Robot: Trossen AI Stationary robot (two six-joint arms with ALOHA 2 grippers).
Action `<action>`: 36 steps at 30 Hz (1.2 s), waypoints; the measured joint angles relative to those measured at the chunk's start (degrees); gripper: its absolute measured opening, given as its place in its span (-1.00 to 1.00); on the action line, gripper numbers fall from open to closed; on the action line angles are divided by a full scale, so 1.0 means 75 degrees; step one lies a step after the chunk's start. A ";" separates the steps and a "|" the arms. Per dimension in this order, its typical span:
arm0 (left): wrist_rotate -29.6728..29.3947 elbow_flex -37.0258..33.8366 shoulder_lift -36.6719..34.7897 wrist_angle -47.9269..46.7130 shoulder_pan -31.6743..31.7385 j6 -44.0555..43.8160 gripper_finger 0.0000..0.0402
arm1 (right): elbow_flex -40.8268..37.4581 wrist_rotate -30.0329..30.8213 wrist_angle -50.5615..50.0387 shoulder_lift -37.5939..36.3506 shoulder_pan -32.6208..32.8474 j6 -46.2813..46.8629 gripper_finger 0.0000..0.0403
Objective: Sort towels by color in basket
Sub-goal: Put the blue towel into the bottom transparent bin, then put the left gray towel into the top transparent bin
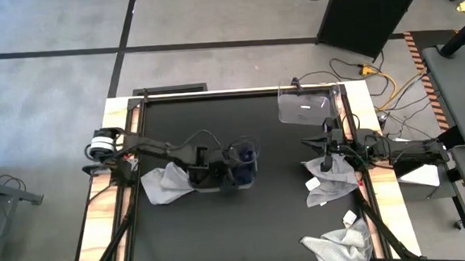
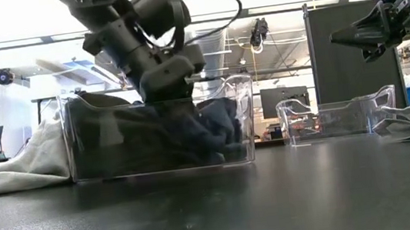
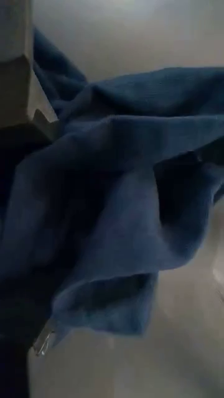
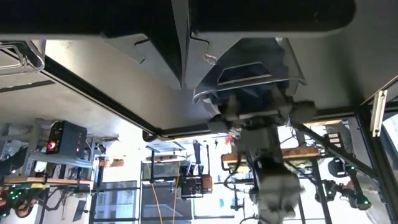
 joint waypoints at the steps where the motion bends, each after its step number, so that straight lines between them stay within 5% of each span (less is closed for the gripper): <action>1: -0.0073 -0.0020 0.0062 -0.0007 0.0006 0.0008 0.30 | 0.0000 0.0003 0.0000 0.0003 0.0002 0.0000 -0.94; 9: 0.0681 0.0766 0.0066 -0.0669 0.0005 0.0382 0.30 | 0.0000 0.0001 0.0000 0.0003 0.0002 0.0000 -0.94; 24: 0.0627 0.4467 -0.0197 -0.5830 -0.0119 0.0889 0.30 | -0.0001 0.0000 0.0000 0.0000 0.0000 -0.0001 -0.94; 30: -0.0288 0.4212 -0.1278 -0.6768 -0.0513 0.0249 0.30 | -0.0001 0.0001 -0.0003 0.0003 0.0000 0.0000 -0.94; 36: -0.0790 0.2953 -0.2926 -0.8012 -0.1228 -0.1438 0.30 | -0.0003 0.0001 0.0000 0.0003 0.0002 0.0000 -0.94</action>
